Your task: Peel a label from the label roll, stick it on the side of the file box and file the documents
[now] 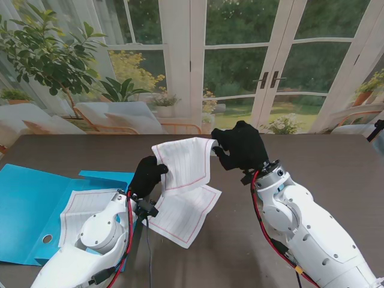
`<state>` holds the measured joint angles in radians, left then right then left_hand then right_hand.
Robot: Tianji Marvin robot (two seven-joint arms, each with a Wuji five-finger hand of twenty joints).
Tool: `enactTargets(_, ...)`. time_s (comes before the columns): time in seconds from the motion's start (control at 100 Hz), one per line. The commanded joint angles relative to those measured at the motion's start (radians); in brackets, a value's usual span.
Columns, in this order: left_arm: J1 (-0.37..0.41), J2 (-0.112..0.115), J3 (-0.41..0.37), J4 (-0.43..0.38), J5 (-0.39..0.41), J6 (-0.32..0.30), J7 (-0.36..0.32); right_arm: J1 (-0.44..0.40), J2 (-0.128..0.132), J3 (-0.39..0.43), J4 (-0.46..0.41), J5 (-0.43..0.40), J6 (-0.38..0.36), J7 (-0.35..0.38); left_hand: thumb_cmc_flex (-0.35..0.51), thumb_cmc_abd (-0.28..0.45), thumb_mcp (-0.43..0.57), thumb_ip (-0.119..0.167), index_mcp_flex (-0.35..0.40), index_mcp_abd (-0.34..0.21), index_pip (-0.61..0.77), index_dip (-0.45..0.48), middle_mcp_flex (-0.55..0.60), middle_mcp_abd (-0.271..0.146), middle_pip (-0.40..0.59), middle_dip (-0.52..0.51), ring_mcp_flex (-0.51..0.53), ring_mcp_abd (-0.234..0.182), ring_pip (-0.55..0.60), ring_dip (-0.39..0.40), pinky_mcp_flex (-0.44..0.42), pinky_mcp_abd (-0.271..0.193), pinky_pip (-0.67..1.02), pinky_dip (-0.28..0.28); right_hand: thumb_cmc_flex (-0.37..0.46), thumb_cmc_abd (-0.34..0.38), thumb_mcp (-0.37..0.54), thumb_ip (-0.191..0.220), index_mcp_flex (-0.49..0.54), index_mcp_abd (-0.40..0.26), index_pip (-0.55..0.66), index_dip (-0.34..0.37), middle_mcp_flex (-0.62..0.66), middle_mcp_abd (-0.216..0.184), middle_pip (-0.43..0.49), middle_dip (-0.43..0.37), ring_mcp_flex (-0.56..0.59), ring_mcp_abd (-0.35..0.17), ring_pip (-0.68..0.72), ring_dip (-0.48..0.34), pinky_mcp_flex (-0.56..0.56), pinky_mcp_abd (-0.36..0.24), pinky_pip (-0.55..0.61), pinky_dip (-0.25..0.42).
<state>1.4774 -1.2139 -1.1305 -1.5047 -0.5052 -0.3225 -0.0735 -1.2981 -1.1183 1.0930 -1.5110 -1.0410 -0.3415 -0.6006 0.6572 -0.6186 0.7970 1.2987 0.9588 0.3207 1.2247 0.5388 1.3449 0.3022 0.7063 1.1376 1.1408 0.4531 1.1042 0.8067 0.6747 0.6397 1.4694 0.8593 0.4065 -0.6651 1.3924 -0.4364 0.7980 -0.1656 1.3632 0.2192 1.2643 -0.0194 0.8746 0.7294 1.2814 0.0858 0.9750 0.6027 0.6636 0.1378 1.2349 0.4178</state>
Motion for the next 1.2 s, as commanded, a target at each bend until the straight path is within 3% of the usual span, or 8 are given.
enactTargets(0.0, 0.011, -0.005, -0.006, -0.013, 0.001, -0.009, -0.01, 0.001, -0.005, -0.004, 0.008, 0.0, 0.003, 0.011, 0.079, -0.049, 0.037, 0.039, 0.028, 0.052, 0.068, 0.017, 0.05, -0.113, 0.061, -0.021, 0.053, 0.008, 0.027, -0.011, 0.071, -0.025, 0.152, -0.018, 0.028, 0.036, 0.027, 0.01, -0.03, -0.038, 0.048, 0.006, -0.037, 0.022, 0.013, -0.011, 0.024, 0.021, -0.037, -0.017, 0.095, 0.007, 0.017, 0.021)
enactTargets(0.35, 0.057, 0.008, -0.043, -0.056, 0.033, -0.006, -0.008, 0.014, 0.001, -0.02, 0.037, -0.02, 0.023, -0.001, 0.092, -0.057, 0.055, 0.058, 0.033, 0.078, 0.068, 0.013, 0.051, -0.11, 0.087, -0.045, 0.079, 0.003, 0.031, -0.011, 0.104, -0.03, 0.189, -0.041, -0.033, 0.058, 0.004, 0.07, -0.272, 0.031, -0.153, -0.026, -0.274, 0.041, -0.101, -0.148, -0.114, 0.026, -0.282, -0.046, -0.058, 0.054, -0.002, 0.02)
enactTargets(0.4, 0.062, 0.01, -0.049, -0.061, 0.038, -0.004, -0.012, 0.016, 0.001, -0.022, 0.041, -0.023, 0.028, -0.001, 0.092, -0.057, 0.056, 0.059, 0.032, 0.079, 0.069, 0.013, 0.05, -0.109, 0.087, -0.044, 0.076, 0.004, 0.03, -0.01, 0.101, -0.032, 0.188, -0.043, -0.072, 0.094, 0.007, 0.125, -0.307, 0.063, -0.214, -0.001, -0.325, 0.044, -0.101, -0.176, -0.154, 0.03, -0.311, -0.06, -0.083, 0.056, -0.009, 0.017)
enactTargets(0.45, 0.068, 0.013, -0.055, -0.065, 0.044, -0.003, -0.015, 0.016, 0.002, -0.022, 0.041, -0.025, 0.035, 0.004, 0.092, -0.056, 0.058, 0.059, 0.031, 0.08, 0.07, 0.012, 0.05, -0.11, 0.088, -0.043, 0.075, 0.004, 0.03, -0.009, 0.1, -0.034, 0.188, -0.045, -0.109, 0.141, -0.001, 0.254, -0.343, 0.095, -0.298, 0.119, -0.378, 0.046, -0.095, -0.209, -0.198, 0.039, -0.333, -0.083, -0.11, 0.058, -0.018, 0.012)
enactTargets(0.48, 0.07, 0.013, -0.058, -0.068, 0.047, -0.002, -0.016, 0.016, 0.003, -0.022, 0.041, -0.026, 0.04, 0.008, 0.092, -0.056, 0.058, 0.06, 0.03, 0.081, 0.07, 0.012, 0.05, -0.109, 0.087, -0.043, 0.075, 0.004, 0.03, -0.009, 0.1, -0.034, 0.188, -0.046, -0.121, 0.146, -0.003, 0.277, -0.375, 0.104, -0.323, 0.151, -0.411, 0.047, -0.1, -0.216, -0.229, 0.044, -0.346, -0.091, -0.128, 0.06, -0.025, 0.009)
enactTargets(0.75, 0.093, 0.022, -0.089, -0.087, 0.054, 0.005, -0.032, 0.022, 0.008, -0.019, 0.052, -0.031, 0.062, 0.034, 0.093, -0.053, 0.065, 0.063, 0.025, 0.09, 0.074, 0.008, 0.049, -0.108, 0.086, -0.039, 0.068, 0.008, 0.028, -0.003, 0.091, -0.039, 0.187, -0.054, -0.168, 0.104, -0.027, 0.287, -0.533, 0.156, -0.392, 0.146, -0.614, 0.07, -0.11, -0.255, -0.404, 0.07, -0.426, -0.159, -0.237, 0.073, -0.083, -0.011)
enactTargets(0.99, 0.117, 0.034, -0.142, -0.125, 0.074, 0.032, -0.057, 0.025, 0.016, 0.0, 0.056, -0.026, 0.06, 0.102, 0.092, -0.05, 0.068, 0.062, 0.021, 0.092, 0.078, 0.004, 0.047, -0.107, 0.083, -0.033, 0.062, 0.007, 0.027, 0.001, 0.085, -0.04, 0.184, -0.059, -0.225, -0.037, -0.126, 0.268, -0.665, 0.181, -0.462, 0.093, -0.855, 0.115, -0.137, -0.314, -0.628, 0.108, -0.537, -0.241, -0.387, 0.096, -0.193, -0.04)
enactTargets(1.19, 0.164, 0.052, -0.223, -0.18, 0.111, 0.073, -0.095, 0.029, 0.019, 0.01, 0.068, -0.024, 0.062, 0.126, 0.09, -0.046, 0.068, 0.061, 0.015, 0.095, 0.08, 0.003, 0.046, -0.106, 0.08, -0.027, 0.055, 0.009, 0.027, 0.006, 0.08, -0.04, 0.182, -0.061, -0.249, -0.053, -0.161, 0.262, -0.711, 0.206, -0.48, 0.074, -0.919, 0.131, -0.135, -0.323, -0.693, 0.107, -0.554, -0.256, -0.435, 0.09, -0.225, -0.043)
